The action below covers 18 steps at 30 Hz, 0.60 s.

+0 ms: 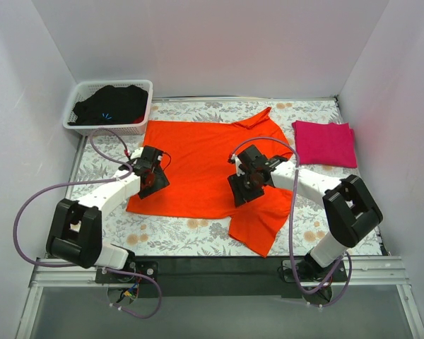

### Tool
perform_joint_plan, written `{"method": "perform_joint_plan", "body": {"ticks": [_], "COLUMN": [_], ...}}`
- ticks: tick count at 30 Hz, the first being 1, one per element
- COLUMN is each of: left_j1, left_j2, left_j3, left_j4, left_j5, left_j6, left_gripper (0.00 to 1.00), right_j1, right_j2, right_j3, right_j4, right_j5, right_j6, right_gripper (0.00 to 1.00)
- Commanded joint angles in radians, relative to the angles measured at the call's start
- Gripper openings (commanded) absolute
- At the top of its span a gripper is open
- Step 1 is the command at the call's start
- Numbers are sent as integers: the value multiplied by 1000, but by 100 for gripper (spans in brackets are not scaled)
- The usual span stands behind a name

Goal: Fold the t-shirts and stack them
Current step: Flatten the tshirt out

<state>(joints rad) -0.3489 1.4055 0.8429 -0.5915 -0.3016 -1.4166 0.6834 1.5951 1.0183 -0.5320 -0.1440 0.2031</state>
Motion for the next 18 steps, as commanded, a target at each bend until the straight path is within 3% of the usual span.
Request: {"method": "perform_joint_plan", "body": {"ticks": [1, 4, 9, 13, 18], "left_j1": [5, 28, 180, 186, 186], "left_j2": [-2, 13, -98, -213, -378], "left_j3": [-54, -102, -191, -199, -134], "left_j4": [-53, -93, -175, -261, -289], "left_j5": [-36, -8, 82, 160, 113], "left_j6": [-114, -157, -133, -173, -142], "left_gripper": [56, 55, 52, 51, 55], "right_j1": [11, 15, 18, 18, 1], "right_j2": [-3, -6, -35, -106, -217], "right_j3": [-29, -86, -207, -277, -193], "right_j4": [-66, -85, -143, -195, -215], "right_j5": [-5, -15, -69, -123, -13], "right_j6": [-7, -2, 10, 12, 2], "right_gripper": [51, 52, 54, 55, 57]}}
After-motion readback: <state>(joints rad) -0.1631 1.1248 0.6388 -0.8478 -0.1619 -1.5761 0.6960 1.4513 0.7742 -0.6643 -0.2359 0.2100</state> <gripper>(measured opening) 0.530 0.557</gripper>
